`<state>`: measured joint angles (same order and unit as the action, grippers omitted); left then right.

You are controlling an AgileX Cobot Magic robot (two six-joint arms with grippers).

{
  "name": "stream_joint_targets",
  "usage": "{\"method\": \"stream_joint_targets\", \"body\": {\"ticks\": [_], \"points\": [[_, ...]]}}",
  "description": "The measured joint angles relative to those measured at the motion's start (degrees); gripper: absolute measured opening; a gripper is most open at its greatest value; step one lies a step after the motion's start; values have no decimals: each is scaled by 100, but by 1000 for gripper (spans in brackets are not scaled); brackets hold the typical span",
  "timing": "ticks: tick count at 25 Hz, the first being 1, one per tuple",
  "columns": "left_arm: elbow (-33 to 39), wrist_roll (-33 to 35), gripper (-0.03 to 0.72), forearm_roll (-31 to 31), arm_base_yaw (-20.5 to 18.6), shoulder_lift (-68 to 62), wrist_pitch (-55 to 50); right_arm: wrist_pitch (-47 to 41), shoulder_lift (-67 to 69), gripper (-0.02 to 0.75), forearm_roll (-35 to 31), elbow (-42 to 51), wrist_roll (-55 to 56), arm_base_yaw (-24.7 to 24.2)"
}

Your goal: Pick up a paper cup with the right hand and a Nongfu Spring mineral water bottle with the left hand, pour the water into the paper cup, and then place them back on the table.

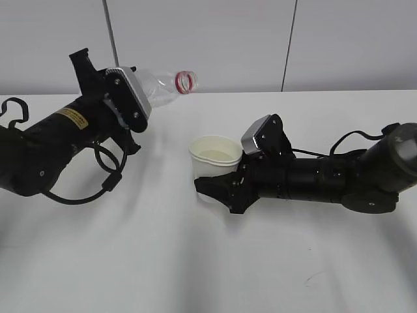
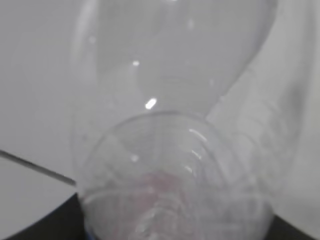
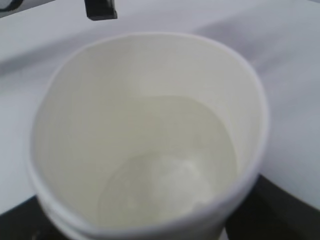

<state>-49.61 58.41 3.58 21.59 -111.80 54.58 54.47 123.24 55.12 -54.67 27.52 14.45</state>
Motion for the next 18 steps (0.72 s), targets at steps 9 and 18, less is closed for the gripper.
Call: {"method": "stream_joint_targets", "body": {"ticks": [9, 18], "points": [[0, -2884, 361, -358, 0, 0, 0, 0, 0, 503, -242, 0, -14, 0], [0, -5161, 361, -403, 0, 0, -183, -4, 0, 503, -853, 0, -269, 0]]}}
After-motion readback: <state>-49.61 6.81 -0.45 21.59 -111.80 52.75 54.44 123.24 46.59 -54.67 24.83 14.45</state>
